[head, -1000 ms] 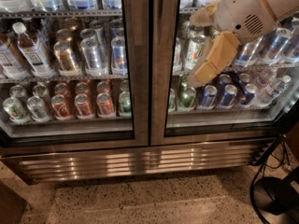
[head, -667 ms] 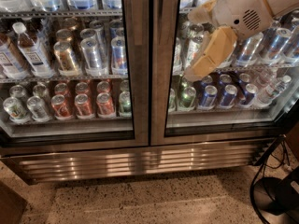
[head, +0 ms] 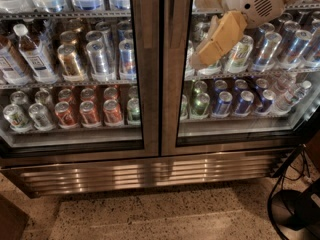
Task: Open right fridge door
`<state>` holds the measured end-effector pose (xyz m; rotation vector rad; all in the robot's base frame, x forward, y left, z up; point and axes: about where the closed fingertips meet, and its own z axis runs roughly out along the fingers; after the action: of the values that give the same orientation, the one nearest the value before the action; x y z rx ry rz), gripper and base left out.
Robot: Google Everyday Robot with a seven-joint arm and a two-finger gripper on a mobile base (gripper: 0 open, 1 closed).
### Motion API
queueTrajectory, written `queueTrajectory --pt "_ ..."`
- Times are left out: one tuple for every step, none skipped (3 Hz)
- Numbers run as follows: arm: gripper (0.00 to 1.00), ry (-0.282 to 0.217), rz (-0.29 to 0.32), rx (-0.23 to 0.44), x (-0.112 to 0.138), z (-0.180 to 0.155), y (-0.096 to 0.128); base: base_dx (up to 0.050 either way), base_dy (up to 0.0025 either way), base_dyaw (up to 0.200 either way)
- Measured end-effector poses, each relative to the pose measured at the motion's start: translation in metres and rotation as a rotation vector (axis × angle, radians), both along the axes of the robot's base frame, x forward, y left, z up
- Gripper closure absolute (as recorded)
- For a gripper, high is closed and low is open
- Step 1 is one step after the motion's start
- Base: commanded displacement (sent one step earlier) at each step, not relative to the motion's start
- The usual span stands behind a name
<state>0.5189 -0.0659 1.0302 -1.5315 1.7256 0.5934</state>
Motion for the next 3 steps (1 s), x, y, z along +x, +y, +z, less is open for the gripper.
queueTrajectory --pt "0.0 0.0 0.0 0.0 0.0 0.0 0.0 0.0 0.0 0.0" --pt "0.0 -0.023 0.007 0.038 0.007 0.003 0.004 0.0 0.0 0.0" --pt "0.0 -0.037 0.023 0.068 0.019 0.007 0.01 0.0 0.0 0.0"
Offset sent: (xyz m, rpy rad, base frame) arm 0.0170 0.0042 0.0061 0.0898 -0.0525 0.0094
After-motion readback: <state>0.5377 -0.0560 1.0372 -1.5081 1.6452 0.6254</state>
